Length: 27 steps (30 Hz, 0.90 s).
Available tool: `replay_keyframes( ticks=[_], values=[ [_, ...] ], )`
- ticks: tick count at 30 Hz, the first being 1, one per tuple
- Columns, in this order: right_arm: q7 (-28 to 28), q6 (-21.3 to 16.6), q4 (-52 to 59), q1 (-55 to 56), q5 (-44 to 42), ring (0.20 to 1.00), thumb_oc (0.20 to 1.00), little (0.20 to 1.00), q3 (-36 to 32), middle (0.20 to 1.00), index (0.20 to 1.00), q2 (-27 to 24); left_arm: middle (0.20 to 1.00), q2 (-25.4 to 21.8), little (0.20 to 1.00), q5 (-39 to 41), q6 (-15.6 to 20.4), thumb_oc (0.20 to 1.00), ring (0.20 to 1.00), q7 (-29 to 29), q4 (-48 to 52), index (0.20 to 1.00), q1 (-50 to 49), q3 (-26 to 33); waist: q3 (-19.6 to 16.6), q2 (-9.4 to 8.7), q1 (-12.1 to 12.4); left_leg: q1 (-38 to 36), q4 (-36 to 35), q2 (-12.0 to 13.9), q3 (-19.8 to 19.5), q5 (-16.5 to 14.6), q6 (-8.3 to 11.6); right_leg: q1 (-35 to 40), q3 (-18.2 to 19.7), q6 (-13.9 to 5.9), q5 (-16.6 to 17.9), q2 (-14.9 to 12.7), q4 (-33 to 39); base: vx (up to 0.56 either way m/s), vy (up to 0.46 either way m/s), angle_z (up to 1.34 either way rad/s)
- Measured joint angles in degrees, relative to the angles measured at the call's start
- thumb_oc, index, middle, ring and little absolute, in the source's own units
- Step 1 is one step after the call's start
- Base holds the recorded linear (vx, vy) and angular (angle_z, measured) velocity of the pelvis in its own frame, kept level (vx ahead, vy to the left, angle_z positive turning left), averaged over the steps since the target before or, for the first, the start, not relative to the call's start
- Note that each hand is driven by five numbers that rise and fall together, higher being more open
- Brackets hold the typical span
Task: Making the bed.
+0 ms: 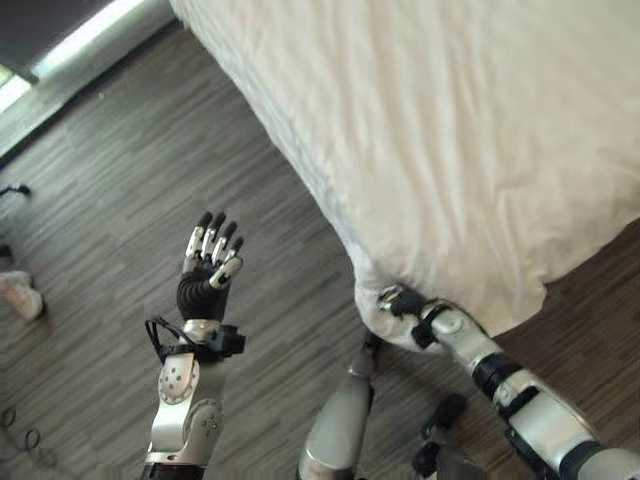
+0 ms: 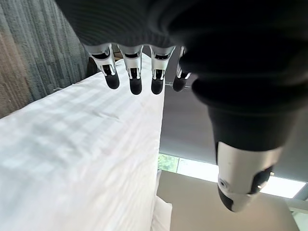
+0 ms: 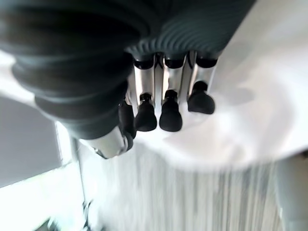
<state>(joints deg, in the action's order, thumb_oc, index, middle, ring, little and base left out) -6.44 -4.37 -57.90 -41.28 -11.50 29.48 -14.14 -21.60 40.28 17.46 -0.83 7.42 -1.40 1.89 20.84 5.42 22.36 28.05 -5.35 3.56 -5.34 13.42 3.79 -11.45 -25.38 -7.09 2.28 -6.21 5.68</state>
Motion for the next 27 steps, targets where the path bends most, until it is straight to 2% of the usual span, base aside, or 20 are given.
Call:
replay_keyframes(
  ticks=[2, 5, 10, 12, 13, 14, 16, 17, 19, 20, 21, 23, 27],
  values=[
    [-0.6, -2.4, -3.9, -2.2, -2.5, 0.2, 0.2, 0.2, -2.6, 0.2, 0.2, 1.2, 1.0, -0.3, 1.0, 0.0, 0.4, 1.0, 1.0, 0.6, 0.6, 1.0, 0.2, -0.2, 2.0, -0.51, 0.1, 3.1, 0.1, -0.1, 0.1, 0.3, -0.32, -3.2, 0.1, -0.14, 0.2, -0.3, -0.1, -0.07, 0.041, 0.0],
    [0.1, -2.9, -5.3, -3.1, -3.3, 0.2, 0.2, 0.2, -4.4, 0.2, 0.2, 1.3, 1.0, -0.6, 1.0, 0.0, 0.4, 1.0, 1.0, 0.6, 1.6, 1.0, 1.7, -1.6, 4.3, 0.06, 0.3, 5.6, 0.9, -0.8, 0.1, 0.4, -0.45, -5.4, 0.1, -0.45, 0.3, -0.7, -0.9, -0.02, 0.052, 0.03],
    [0.2, -3.2, -6.3, 4.2, -3.6, 0.2, 0.2, 0.2, -7.0, 0.2, 0.2, 0.1, 1.0, -1.2, 1.0, 0.0, 0.6, 1.0, 1.0, 0.5, 2.2, 1.0, 5.4, -1.5, 6.8, -2.18, -0.2, 5.9, 0.9, -2.4, 0.7, 0.3, -0.39, -6.7, 0.8, -1.35, -0.3, -2.8, -2.8, 0.04, 0.025, 0.03],
    [0.2, -2.7, -8.7, 8.7, -3.1, 0.2, 0.2, 0.2, -9.7, 0.2, 0.2, 0.0, 1.0, -1.4, 1.0, -0.1, 0.6, 1.0, 1.0, 0.4, 3.0, 1.0, 5.9, -1.4, 7.2, -2.96, -1.5, 5.3, 0.9, -2.9, 1.0, 0.4, -0.61, -6.1, 0.9, -1.4, -0.4, -3.4, -2.8, 0.03, 0.054, 0.05],
    [1.6, -2.2, -12.0, 14.5, -3.0, 0.2, 0.2, 0.2, -16.4, 0.2, 0.2, -1.0, 1.0, -3.2, 1.0, -0.1, 0.5, 1.0, 1.0, 0.2, 5.1, 1.0, 5.3, -1.2, 7.5, -3.49, -1.8, 4.5, 0.9, -3.4, 1.5, 0.3, -1.11, -5.5, 1.7, -1.48, -0.4, -4.0, -3.0, 0.02, 0.062, -0.04],
    [2.9, -0.3, -16.4, 19.5, -2.6, 0.2, 0.2, 0.2, -18.0, 0.2, 0.2, -5.2, 1.0, -4.5, 1.0, -0.1, 0.5, 1.0, 1.0, -0.5, 6.1, 1.0, 5.6, -0.3, 7.8, -3.97, -3.5, 3.5, 0.9, -3.7, 1.9, 0.1, -1.09, -4.6, 2.8, -1.73, -0.2, -4.2, -2.8, 0.02, 0.074, -0.07],
    [3.5, -0.1, -17.3, 24.2, -2.3, 0.2, 0.2, 0.2, -20.5, 0.2, 0.2, -8.6, 1.0, -4.8, 1.0, -0.1, 0.5, 1.0, 1.0, -0.8, 5.9, 1.0, 5.5, 1.4, 7.8, -4.26, -5.6, 2.7, 0.9, -3.6, 2.1, -0.1, -1.3, -4.0, 3.2, -1.93, -0.2, -4.2, -2.7, 0.02, 0.055, -0.1],
    [3.6, -0.5, -17.3, 27.4, -2.6, 0.2, 0.2, 0.2, -25.4, 0.2, 0.2, -9.7, 1.0, -4.8, 1.0, -0.1, 0.5, 1.0, 1.0, -0.8, 5.7, 1.0, 4.7, 2.6, 7.8, -4.58, -6.7, 2.2, 0.9, -3.4, 2.7, -0.2, -1.43, -3.9, 3.7, -2.02, -0.1, -4.2, -2.8, 0.01, 0.023, -0.3],
    [4.6, 0.2, -17.3, 33.8, -4.2, 0.2, 0.2, 0.2, -28.8, 0.2, 0.2, -12.1, 1.0, -4.5, 1.0, -0.1, 0.5, 1.0, 1.0, -0.7, 5.2, 1.0, 3.3, 4.4, 7.5, -5.22, -8.6, 0.3, 0.6, -2.9, 4.0, -0.2, -1.45, -2.3, 5.3, -2.02, 0.6, -3.7, -1.6, 0.03, 0.007, -0.39],
    [4.9, 0.2, -17.4, 35.3, -5.0, 0.2, 0.2, 0.2, -29.2, 0.2, 0.2, -12.8, 1.0, -4.5, 1.0, -0.1, 0.5, 1.0, 1.0, -0.7, 5.2, 1.0, 3.3, 4.2, 7.2, -5.64, -9.2, -0.4, 0.4, -2.6, 4.6, -0.2, -1.41, -2.0, 6.1, -2.12, 0.9, -3.3, -1.1, 0.04, -0.01, -0.32],
    [4.7, -0.1, -16.8, 37.4, -6.2, 0.2, 0.2, 0.2, -32.0, 0.2, 0.2, -12.4, 1.0, -4.5, 1.0, -0.1, 0.5, 1.0, 1.0, -0.8, 5.2, 1.0, 3.0, 4.2, 6.7, -5.69, -11.0, -1.3, 0.4, -1.9, 4.8, -0.3, -1.41, -0.8, 6.5, -1.8, 1.6, -2.5, -0.1, 0.07, -0.02, -0.28],
    [5.6, -1.0, -16.7, 38.0, -9.0, 0.2, 0.2, 0.2, -38.6, 0.2, 0.2, -12.2, 1.0, -4.6, 1.0, -0.4, 0.4, 1.0, 1.0, -0.8, 5.2, 1.0, 2.8, 3.8, 5.9, -5.63, -12.1, -2.3, 0.4, -1.3, 5.3, -0.4, -1.27, -0.2, 7.1, -1.51, 1.8, -2.1, -0.1, 0.09, -0.003, -0.18],
    [8.4, -2.3, -11.5, 39.0, -10.8, 0.2, 0.2, 0.2, -43.1, 0.2, 0.2, -15.3, 1.0, -5.3, 1.0, -0.7, 0.3, 1.0, 1.0, -1.2, 5.2, 1.0, 1.5, 4.0, 2.0, -5.85, -14.8, -5.6, 0.1, -0.9, 6.6, -1.1, -1.05, 2.1, 8.8, -1.51, 1.8, -2.0, -0.1, 0.08, 0.0, -0.19]
  ],
)
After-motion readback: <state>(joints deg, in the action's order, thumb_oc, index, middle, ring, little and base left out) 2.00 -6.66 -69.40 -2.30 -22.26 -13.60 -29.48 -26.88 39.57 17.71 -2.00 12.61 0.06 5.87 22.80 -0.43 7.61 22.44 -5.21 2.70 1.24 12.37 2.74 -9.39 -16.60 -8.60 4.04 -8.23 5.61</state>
